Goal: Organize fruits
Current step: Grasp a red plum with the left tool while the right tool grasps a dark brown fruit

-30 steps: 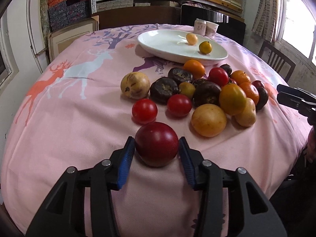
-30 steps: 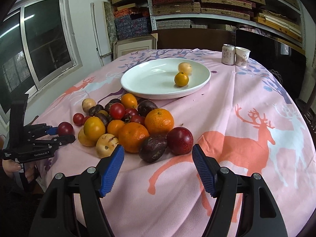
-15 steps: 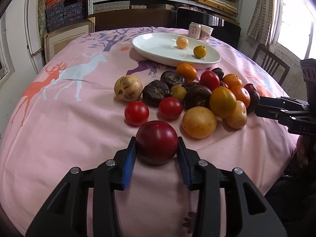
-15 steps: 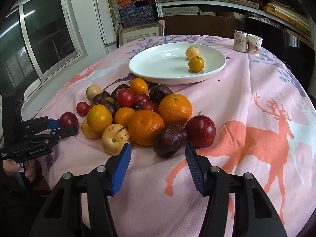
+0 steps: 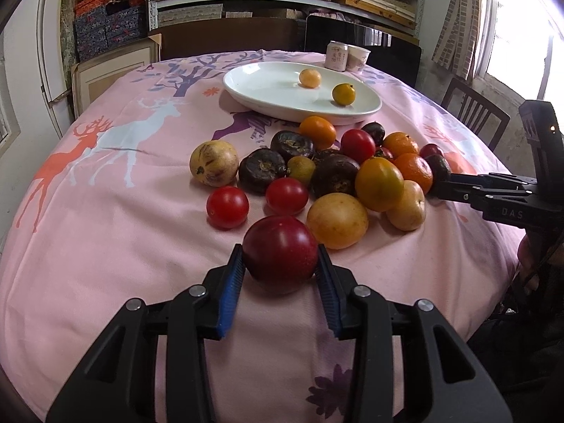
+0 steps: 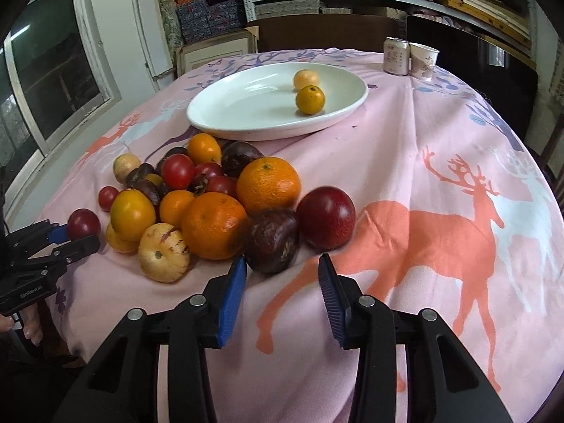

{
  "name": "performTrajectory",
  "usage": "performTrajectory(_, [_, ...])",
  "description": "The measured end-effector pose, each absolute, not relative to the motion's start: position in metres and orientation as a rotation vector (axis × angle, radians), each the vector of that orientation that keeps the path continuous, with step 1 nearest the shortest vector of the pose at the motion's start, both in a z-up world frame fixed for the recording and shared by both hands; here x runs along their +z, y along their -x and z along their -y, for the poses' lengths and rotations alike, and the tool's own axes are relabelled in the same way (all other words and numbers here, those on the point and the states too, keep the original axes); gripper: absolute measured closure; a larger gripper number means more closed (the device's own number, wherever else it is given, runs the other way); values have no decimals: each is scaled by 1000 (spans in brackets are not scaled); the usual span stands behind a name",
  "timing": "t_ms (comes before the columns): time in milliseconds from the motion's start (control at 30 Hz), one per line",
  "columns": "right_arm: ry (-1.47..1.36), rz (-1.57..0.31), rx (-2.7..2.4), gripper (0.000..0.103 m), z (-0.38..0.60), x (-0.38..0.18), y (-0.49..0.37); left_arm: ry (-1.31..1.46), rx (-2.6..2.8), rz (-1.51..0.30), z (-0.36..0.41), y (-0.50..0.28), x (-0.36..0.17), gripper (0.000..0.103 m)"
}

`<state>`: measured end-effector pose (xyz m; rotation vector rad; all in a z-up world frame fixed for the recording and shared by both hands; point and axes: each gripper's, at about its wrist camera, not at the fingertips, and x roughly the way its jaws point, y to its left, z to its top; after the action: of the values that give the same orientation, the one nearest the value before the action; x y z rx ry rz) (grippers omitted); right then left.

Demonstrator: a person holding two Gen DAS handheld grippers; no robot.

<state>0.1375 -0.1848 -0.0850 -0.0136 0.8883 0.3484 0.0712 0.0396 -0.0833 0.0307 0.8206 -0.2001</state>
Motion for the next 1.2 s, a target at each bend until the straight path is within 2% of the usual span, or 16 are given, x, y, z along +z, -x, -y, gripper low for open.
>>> performTrajectory(333, [25,-852,357,62,177,-85,-142,-32,-209,-832,-36,-71,-87,64])
performTrajectory(467, [-11,-858,372,78,181,-86,-151,-30,-210,-838,-35,-71,-88,64])
performTrajectory(567, [-49,-864,377,81,186,-88,-153,-25,-210,-834,-36,-72,-89,64])
performTrajectory(1200, [-132,-773,430,82,209,-58,-135,-21,-199,-802,-34,-68,-77,64])
